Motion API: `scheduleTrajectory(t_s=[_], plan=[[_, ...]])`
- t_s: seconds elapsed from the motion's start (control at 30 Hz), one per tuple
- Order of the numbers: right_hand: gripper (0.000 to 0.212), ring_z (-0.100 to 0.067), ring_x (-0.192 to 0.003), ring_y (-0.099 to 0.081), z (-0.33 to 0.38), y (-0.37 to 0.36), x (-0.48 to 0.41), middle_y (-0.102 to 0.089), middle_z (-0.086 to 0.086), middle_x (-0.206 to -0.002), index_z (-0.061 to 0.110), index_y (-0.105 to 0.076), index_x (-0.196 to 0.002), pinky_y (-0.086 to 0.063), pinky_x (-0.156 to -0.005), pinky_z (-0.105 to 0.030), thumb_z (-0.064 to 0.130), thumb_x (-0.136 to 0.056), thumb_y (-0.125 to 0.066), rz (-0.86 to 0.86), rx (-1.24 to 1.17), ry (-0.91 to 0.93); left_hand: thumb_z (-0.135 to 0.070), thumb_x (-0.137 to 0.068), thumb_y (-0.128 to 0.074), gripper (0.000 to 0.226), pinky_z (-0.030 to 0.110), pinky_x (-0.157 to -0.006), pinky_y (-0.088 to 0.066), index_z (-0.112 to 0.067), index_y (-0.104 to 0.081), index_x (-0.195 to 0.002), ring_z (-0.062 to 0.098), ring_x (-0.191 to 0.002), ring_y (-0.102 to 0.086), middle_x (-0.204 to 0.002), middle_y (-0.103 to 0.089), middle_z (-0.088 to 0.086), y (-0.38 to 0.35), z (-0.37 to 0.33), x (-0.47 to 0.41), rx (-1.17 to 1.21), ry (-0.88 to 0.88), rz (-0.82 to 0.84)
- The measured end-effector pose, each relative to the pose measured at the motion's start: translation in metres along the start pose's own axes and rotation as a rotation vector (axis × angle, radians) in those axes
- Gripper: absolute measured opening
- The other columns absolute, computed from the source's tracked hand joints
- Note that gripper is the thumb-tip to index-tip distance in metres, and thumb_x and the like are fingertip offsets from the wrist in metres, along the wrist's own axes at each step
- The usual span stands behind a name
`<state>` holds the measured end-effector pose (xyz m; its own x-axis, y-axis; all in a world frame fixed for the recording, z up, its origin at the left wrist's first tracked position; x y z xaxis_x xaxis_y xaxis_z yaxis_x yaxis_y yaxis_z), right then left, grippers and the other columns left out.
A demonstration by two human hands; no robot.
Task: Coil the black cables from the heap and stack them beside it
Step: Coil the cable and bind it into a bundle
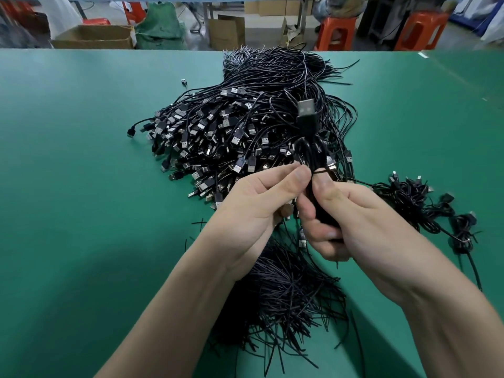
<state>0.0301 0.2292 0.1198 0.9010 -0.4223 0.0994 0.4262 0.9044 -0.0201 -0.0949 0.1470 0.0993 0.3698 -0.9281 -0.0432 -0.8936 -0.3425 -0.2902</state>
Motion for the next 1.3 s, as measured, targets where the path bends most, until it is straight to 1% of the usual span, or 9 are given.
scheduleTrajectory(t_s=[0.1, 0.27, 0.4, 0.53, 0.67, 0.93, 1.07, 1.13, 1.3], plan=[[0.048, -0.01, -0.047, -0.028, 0.0, 0.0, 0.001, -0.032, 0.009, -0.057, 0.025, -0.048, -0.066, -0.026, -0.045, -0.013, 0.052, -0.104, -0.036, 0.041, -0.038, -0.017, -0.048, -0.083, -0.066, 0.032, 0.029, -0.085, -0.05, -0.022, -0.074, -0.066, 0.017, -0.083, -0.065, -0.073, -0.07, 0.007, -0.002, 0.0, 0.001, 0.043, 0.014, 0.019], [0.046, -0.012, -0.048, -0.026, -0.002, 0.002, 0.001, -0.031, 0.008, -0.058, 0.025, -0.046, -0.067, -0.026, -0.046, -0.017, 0.054, -0.102, -0.04, 0.097, -0.115, -0.026, -0.05, -0.081, -0.064, 0.036, 0.042, -0.099, -0.052, -0.02, -0.075, -0.065, 0.032, -0.102, -0.063, -0.101, -0.066, 0.035, -0.004, -0.005, 0.003, 0.031, 0.01, 0.038], [0.038, -0.011, -0.048, -0.02, -0.004, 0.001, -0.001, -0.026, 0.006, -0.061, 0.023, -0.046, -0.072, -0.016, -0.045, -0.023, 0.049, -0.101, -0.042, 0.165, -0.282, -0.033, -0.038, -0.091, -0.061, 0.034, 0.043, -0.099, -0.052, -0.021, -0.075, -0.065, 0.024, -0.096, -0.064, -0.079, -0.069, 0.006, -0.001, -0.004, 0.001, 0.048, 0.003, 0.039], [0.031, -0.009, -0.049, -0.017, -0.005, 0.0, -0.003, -0.022, 0.005, -0.064, 0.019, -0.047, -0.079, -0.013, -0.048, -0.027, 0.04, -0.101, -0.042, 0.293, -0.48, -0.041, -0.035, -0.093, -0.058, 0.036, 0.036, -0.082, -0.056, -0.02, -0.073, -0.063, 0.018, -0.075, -0.065, -0.08, -0.066, 0.009, -0.002, -0.005, 0.002, 0.106, 0.029, 0.043], [0.027, -0.009, -0.05, -0.018, -0.006, 0.0, -0.005, -0.022, 0.005, -0.064, 0.018, -0.048, -0.081, -0.014, -0.047, -0.026, 0.036, -0.1, -0.044, 0.337, -0.544, -0.02, -0.042, -0.089, -0.062, 0.028, 0.025, -0.077, -0.058, -0.028, -0.076, -0.069, 0.011, -0.07, -0.067, -0.069, -0.068, -0.007, -0.001, -0.01, 0.003, 0.038, -0.033, 0.062], [0.032, -0.013, -0.051, -0.023, -0.008, -0.004, -0.005, -0.029, 0.005, -0.062, 0.019, -0.055, -0.082, -0.024, -0.046, -0.021, 0.036, -0.105, -0.041, 0.115, -0.291, 0.04, -0.028, -0.101, -0.053, 0.036, 0.027, -0.072, -0.053, -0.037, -0.076, -0.074, 0.013, -0.07, -0.063, -0.07, -0.063, -0.003, 0.002, -0.011, 0.004, -0.169, -0.147, 0.008], [0.032, -0.016, -0.054, -0.03, -0.01, -0.006, -0.004, -0.037, 0.003, -0.063, 0.021, -0.058, -0.082, -0.028, -0.047, -0.022, 0.038, -0.104, -0.042, -0.004, -0.135, 0.087, -0.025, -0.103, -0.05, 0.024, 0.017, -0.066, -0.052, -0.017, -0.072, -0.105, 0.006, -0.062, -0.06, -0.069, -0.059, -0.006, 0.0, -0.012, 0.006, -0.232, -0.174, -0.029], [0.031, -0.016, -0.054, -0.041, -0.01, -0.007, -0.005, -0.046, 0.0, -0.065, 0.022, -0.06, -0.084, -0.037, -0.048, -0.024, 0.04, -0.104, -0.044, -0.054, -0.063, 0.118, -0.024, -0.105, -0.048, 0.024, 0.026, -0.057, -0.057, -0.01, -0.068, -0.109, 0.013, -0.057, -0.062, -0.074, -0.065, 0.005, -0.002, -0.011, 0.006, -0.202, -0.148, -0.026], [0.012, -0.011, -0.076, -0.066, -0.008, 0.008, -0.008, -0.067, 0.008, -0.086, 0.032, -0.065, -0.103, -0.057, -0.066, -0.034, 0.038, -0.094, -0.065, -0.432, 0.4, 0.397, -0.021, -0.109, -0.047, 0.027, 0.018, -0.087, -0.055, -0.026, -0.073, -0.107, 0.006, -0.103, -0.073, -0.107, -0.079, -0.008, 0.003, -0.011, 0.004, -0.279, -0.127, -0.058]])
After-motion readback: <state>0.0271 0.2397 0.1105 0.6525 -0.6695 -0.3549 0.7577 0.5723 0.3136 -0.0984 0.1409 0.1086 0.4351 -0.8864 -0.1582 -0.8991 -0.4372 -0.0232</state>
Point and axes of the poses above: each hand's wrist, its own x-axis away from the middle knuckle, its own y-axis out of the back of the hand, z = x × y, the point moved 1 cm from there along -x, towards the middle knuckle
